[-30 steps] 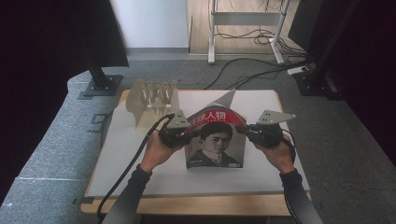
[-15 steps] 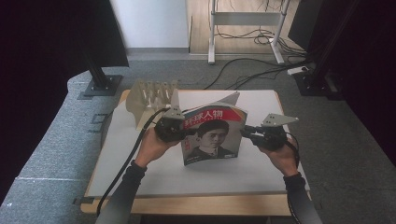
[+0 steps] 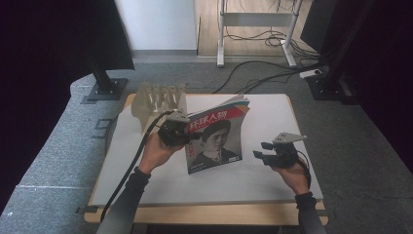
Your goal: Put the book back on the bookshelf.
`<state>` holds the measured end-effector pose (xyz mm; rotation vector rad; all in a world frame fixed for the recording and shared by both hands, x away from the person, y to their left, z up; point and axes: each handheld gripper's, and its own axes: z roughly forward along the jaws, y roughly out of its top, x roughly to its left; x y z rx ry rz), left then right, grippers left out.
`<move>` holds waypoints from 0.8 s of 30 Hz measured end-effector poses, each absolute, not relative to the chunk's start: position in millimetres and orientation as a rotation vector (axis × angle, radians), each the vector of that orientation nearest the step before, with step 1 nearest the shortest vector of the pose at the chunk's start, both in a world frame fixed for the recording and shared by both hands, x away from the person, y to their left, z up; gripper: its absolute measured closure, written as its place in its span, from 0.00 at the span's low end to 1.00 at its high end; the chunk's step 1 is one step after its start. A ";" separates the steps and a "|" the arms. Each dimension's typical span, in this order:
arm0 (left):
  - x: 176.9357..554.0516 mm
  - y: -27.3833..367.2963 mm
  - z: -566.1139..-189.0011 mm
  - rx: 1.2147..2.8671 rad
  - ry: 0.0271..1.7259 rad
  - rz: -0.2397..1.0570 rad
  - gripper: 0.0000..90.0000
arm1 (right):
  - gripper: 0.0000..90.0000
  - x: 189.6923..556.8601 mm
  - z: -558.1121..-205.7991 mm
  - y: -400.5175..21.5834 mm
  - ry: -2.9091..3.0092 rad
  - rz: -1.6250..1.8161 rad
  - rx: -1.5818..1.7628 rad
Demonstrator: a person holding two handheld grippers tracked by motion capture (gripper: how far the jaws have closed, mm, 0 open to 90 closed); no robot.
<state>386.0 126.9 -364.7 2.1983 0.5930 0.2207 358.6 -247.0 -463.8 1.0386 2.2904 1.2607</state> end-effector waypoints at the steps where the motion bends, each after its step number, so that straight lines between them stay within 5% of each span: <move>1: 386.3 127.3 -364.4 2.192 0.597 0.222 0.97 | 0.48 358.9 -470.0 -247.5 2.288 1.247 1.063; 24: 381.3 162.7 -345.1 2.117 0.677 0.288 0.97 | 0.16 360.9 -531.3 -238.3 2.338 1.054 1.195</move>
